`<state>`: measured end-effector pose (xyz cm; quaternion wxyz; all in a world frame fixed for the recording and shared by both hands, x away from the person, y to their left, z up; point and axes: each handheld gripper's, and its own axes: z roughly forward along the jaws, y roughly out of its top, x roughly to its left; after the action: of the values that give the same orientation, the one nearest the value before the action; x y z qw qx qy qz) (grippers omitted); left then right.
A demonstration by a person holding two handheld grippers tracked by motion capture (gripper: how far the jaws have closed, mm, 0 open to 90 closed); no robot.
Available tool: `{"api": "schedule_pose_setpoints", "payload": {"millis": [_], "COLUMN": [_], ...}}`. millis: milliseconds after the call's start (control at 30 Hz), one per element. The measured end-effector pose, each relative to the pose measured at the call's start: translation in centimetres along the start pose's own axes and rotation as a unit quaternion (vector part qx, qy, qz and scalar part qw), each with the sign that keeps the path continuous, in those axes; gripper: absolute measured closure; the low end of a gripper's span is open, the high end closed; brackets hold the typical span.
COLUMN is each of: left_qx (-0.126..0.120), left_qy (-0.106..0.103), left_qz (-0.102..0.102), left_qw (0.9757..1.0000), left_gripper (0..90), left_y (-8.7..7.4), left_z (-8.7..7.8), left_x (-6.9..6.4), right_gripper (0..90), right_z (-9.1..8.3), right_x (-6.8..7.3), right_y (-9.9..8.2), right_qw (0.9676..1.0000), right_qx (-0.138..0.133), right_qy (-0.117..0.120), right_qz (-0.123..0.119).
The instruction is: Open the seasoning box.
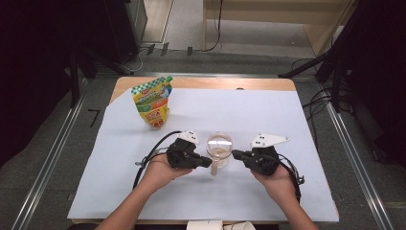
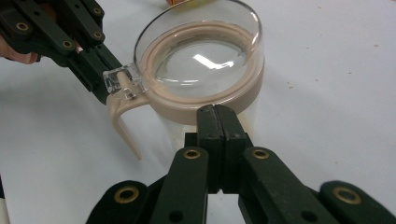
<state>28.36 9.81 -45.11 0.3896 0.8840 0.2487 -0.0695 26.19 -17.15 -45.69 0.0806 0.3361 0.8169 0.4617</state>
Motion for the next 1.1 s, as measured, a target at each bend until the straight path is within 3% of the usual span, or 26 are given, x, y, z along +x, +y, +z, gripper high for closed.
{"api": "schedule_pose_setpoints", "payload": {"millis": [333, 500, 767, 933, 1100], "left_qx": [-0.013, -0.008, -0.010, -0.012, -0.006], "left_qy": [-0.005, 0.002, -0.027, -0.043, -0.041], "left_qz": [-0.006, -0.002, -0.004, -0.015, 0.001], "left_qw": [0.9999, 1.0000, 0.9996, 0.9989, 0.9991], "left_gripper": [90.0, 90.0, 90.0, 85.0, 76.5], "left_y": [0.4, 0.7, 1.2, 1.3, 1.3], "left_z": [0.5, 1.1, 2.1, 1.0, -0.3], "left_x": [-0.3, -0.6, -1.0, -0.8, -0.8], "right_gripper": [90.0, 90.0, 90.0, 90.0, 90.0], "right_z": [0.3, 0.5, 0.6, -0.6, -2.3], "right_x": [-0.6, -1.2, -1.7, -1.1, 0.3], "right_y": [0.1, 0.2, 0.0, -0.1, -0.6], "right_qw": [0.9998, 0.9996, 0.9993, 0.9990, 0.9990], "right_qx": [-0.012, -0.014, 0.000, -0.007, -0.019], "right_qy": [-0.018, -0.024, -0.037, -0.036, -0.028], "right_qz": [0.001, 0.004, 0.012, 0.024, 0.028]}}
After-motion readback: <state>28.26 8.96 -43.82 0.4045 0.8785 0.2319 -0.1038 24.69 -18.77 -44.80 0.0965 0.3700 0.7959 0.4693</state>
